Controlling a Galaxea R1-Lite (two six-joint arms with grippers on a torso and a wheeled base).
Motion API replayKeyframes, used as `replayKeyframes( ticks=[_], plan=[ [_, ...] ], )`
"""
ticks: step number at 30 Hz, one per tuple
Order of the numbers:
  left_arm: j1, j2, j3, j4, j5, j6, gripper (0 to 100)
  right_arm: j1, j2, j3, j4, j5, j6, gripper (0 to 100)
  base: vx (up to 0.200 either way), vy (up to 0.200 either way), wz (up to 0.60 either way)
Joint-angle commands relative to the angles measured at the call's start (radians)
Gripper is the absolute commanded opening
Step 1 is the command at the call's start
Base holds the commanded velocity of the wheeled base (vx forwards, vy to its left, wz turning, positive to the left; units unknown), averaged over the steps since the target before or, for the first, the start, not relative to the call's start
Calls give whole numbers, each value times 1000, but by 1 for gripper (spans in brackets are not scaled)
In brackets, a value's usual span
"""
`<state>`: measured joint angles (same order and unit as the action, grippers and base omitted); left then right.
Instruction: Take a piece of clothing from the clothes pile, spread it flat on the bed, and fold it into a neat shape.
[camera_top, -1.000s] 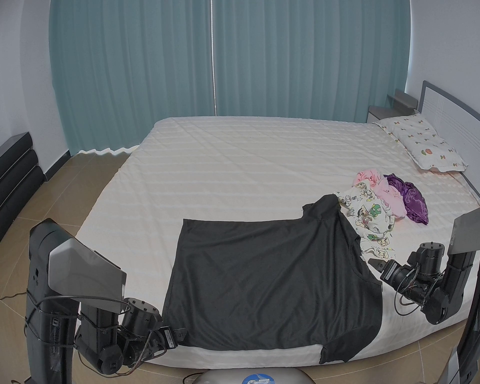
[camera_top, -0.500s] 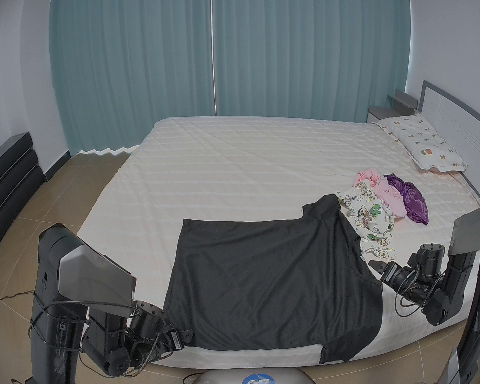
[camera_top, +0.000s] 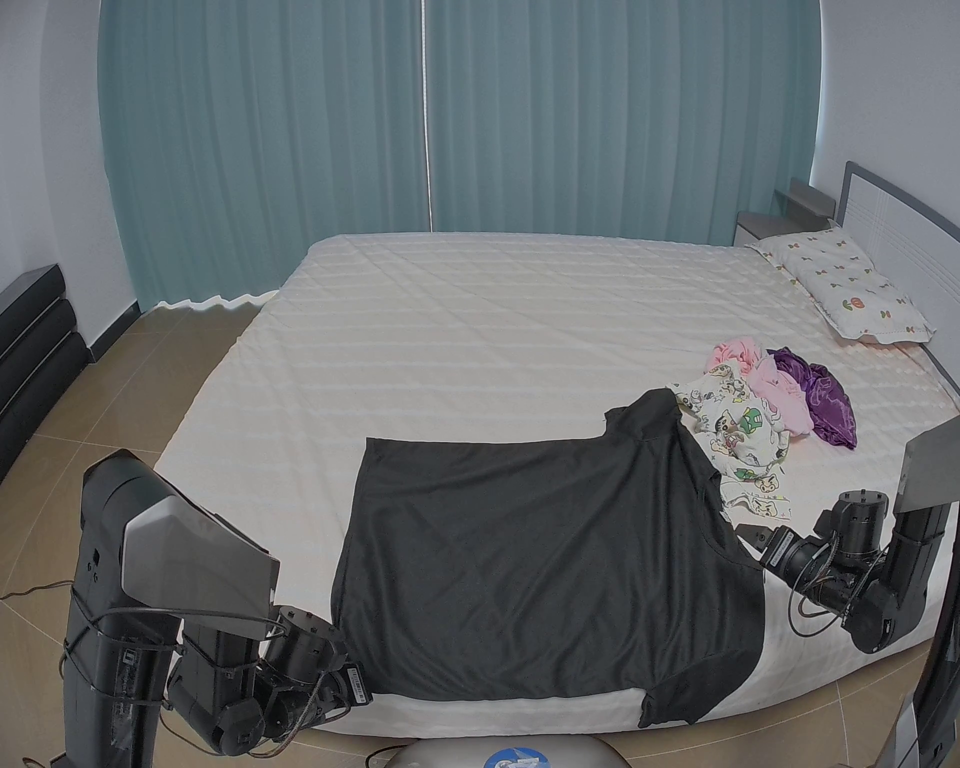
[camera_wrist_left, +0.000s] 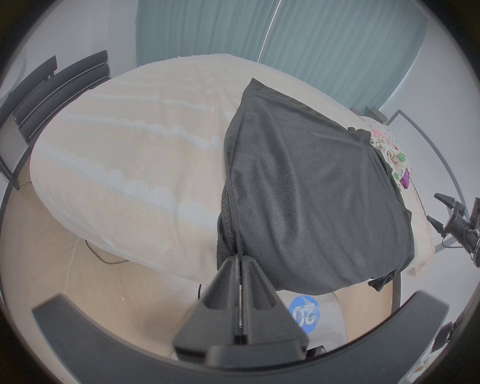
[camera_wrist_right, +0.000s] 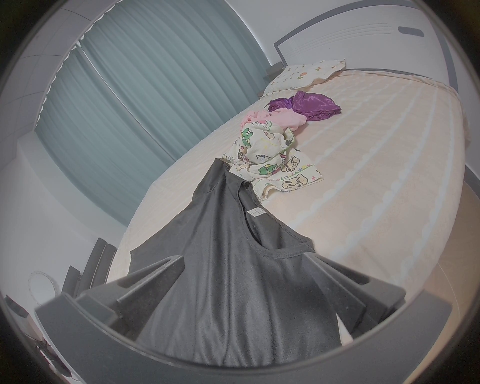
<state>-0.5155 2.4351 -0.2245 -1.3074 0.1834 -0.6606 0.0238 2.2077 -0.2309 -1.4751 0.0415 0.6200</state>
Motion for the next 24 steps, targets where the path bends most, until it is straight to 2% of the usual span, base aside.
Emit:
replayKeyframes(
  ticks=[1,9,12,20,24],
  plan=[
    [2,-2,33,-3,1,-1,0,-2,17,16,-1,0,-3,100,0,0,0],
    [42,-136,20,-1,1,-7,0,-64,23,50,2,37,-62,100,0,0,0],
    [42,-191,1,-1,-2,-11,0,-114,49,85,2,98,-105,100,0,0,0],
    [60,-189,-21,0,-13,-63,0,-176,90,97,2,110,-171,100,0,0,0],
    [83,-197,-18,-1,-19,-111,0,-209,129,104,13,149,-235,100,0,0,0]
  ],
)
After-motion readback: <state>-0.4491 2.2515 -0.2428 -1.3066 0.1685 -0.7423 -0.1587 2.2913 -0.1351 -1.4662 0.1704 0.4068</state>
